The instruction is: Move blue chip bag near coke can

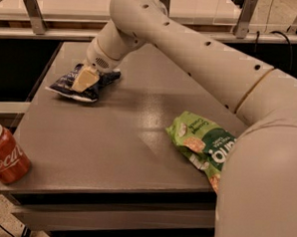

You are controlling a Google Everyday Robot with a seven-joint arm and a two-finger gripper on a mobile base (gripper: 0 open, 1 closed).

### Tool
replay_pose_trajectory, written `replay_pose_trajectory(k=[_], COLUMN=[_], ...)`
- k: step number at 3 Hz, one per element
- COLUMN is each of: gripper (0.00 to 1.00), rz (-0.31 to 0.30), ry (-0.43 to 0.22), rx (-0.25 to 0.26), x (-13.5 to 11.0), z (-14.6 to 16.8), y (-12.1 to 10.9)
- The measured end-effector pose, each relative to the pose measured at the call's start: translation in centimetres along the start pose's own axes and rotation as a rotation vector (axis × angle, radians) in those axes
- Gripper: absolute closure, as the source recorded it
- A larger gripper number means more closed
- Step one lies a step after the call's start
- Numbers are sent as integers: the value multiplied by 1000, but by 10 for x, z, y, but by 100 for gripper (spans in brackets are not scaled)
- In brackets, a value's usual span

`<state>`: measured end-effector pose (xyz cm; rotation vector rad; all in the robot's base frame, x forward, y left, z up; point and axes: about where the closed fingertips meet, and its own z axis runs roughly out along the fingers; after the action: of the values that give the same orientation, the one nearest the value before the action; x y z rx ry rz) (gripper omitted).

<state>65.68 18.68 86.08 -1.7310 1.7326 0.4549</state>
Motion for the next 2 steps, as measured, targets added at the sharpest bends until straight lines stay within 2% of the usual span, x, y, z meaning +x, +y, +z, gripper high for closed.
replay_pose_trajectory(k=[1,2], gripper=[85,100], rz=[-3,-3], ry=[8,8], rx=[-2,-2], x=[1,0], z=[1,0], y=[-1,-1])
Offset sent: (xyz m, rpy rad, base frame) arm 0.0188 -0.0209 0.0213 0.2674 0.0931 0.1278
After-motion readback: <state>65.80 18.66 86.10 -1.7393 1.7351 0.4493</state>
